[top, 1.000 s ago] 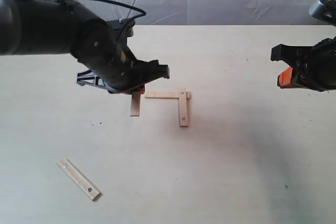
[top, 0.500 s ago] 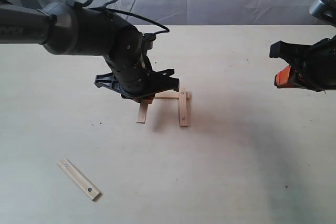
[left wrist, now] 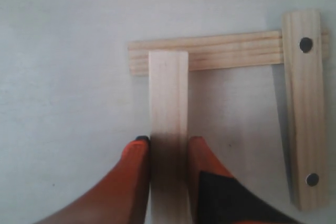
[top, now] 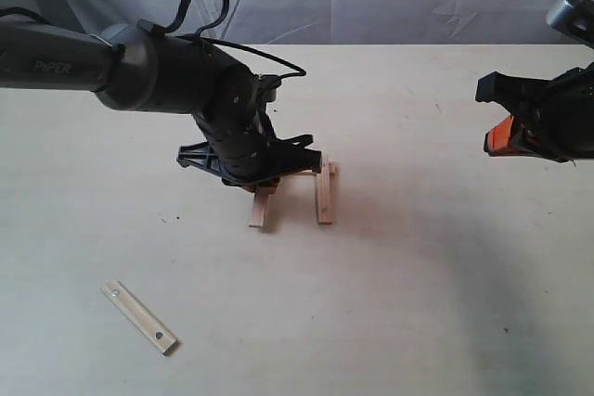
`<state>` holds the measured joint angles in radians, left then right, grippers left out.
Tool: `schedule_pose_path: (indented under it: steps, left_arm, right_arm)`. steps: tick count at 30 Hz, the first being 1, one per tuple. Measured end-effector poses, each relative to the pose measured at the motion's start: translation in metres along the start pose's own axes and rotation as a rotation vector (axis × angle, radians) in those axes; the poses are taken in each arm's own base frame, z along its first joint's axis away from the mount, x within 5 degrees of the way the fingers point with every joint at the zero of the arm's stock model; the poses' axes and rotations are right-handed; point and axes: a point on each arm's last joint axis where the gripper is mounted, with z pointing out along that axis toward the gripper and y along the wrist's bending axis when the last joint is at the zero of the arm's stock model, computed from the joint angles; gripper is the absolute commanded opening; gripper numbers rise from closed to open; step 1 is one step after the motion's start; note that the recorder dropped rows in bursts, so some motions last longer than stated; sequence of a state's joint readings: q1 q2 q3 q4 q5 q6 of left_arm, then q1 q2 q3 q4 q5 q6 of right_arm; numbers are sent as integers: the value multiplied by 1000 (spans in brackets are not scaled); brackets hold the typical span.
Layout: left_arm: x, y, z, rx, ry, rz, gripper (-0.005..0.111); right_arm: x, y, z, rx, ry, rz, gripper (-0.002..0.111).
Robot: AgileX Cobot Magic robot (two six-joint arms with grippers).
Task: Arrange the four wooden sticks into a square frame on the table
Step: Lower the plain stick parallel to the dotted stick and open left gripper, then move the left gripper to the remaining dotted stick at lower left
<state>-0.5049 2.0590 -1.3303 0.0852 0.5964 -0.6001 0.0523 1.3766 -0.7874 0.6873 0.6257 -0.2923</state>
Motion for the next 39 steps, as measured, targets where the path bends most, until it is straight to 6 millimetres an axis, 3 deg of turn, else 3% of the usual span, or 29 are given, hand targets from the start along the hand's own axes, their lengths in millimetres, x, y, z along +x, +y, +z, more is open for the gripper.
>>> schedule_pose_path:
  steps: [10, 18, 22, 27, 39]
  left_arm:
    - [0, 0, 0, 3, -3, 1, 34]
    - [0, 0, 0, 4, -5, -1, 36]
    - [-1, 0, -2, -5, 8, -2, 30]
    - [-7, -1, -27, -17, 13, 63, 0]
    - [-4, 21, -95, -112, 61, 471, 0]
  right_arm:
    - [0, 0, 0, 0, 0, 0, 0]
    - [0, 0, 0, 0, 0, 0, 0]
    - [0, 0, 0, 0, 0, 0, 0]
    - [0, 0, 0, -3, -1, 4, 0]
    - [1, 1, 0, -14, 8, -29, 0]
